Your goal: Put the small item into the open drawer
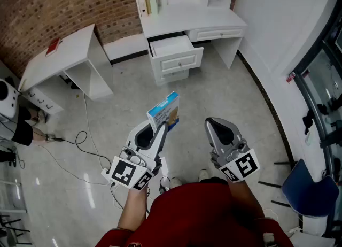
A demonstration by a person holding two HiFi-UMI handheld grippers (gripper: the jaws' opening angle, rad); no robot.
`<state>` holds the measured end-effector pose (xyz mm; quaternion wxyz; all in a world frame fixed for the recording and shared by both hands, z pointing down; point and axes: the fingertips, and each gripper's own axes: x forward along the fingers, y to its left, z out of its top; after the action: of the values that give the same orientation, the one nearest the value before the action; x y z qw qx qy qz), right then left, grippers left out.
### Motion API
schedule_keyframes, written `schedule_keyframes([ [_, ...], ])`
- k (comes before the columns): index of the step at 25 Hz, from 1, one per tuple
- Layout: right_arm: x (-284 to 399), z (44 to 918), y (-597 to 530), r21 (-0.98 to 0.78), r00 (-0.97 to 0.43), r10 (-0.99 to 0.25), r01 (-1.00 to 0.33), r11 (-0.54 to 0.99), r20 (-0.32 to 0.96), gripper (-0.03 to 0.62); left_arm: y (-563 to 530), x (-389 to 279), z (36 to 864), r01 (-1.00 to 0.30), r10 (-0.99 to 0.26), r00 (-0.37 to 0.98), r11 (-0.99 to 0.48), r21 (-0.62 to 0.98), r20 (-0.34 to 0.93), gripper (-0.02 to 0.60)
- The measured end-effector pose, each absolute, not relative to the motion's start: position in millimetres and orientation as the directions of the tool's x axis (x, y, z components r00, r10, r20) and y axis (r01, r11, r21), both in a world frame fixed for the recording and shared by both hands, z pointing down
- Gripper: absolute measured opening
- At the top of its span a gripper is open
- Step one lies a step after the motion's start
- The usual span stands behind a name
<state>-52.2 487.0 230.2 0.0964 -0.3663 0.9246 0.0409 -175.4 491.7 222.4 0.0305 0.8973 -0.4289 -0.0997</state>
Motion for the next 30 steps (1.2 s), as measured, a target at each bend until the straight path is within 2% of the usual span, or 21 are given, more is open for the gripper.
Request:
schedule_keyframes([
  [6, -77.2, 240.2, 482.0, 0.009, -0.716, -0.671, -0.685, 0.728, -0.193, 0.011, 483.3, -202.3, 232.1, -0.761, -0.776, 0.608, -0.630, 0.154, -0.171, 0.086],
  [16, -70.9, 267.1, 441.2, -0.014, -0.703, -0.690, -0.698, 0.716, -0.172, 0.011, 447.9, -205.6, 254.4, -0.765, -0.782, 0.602, -0.623, 0.162, -0.161, 0.086],
  [23, -71.5, 264.0, 345.8, -0.025, -0.698, -0.690, -0.700, 0.714, -0.192, 0.011, 365.7, -223.3, 249.2, -0.798, -0.810, 0.576, -0.586, 0.141, -0.109, 0.086],
  [30, -27.9, 276.9, 215.9, 0.006, -0.691, -0.693, -0.709, 0.705, -0.204, 0.011, 235.0, -189.5, 258.6, -0.817, -0.822, 0.567, -0.569, 0.096, -0.053, 0.086],
])
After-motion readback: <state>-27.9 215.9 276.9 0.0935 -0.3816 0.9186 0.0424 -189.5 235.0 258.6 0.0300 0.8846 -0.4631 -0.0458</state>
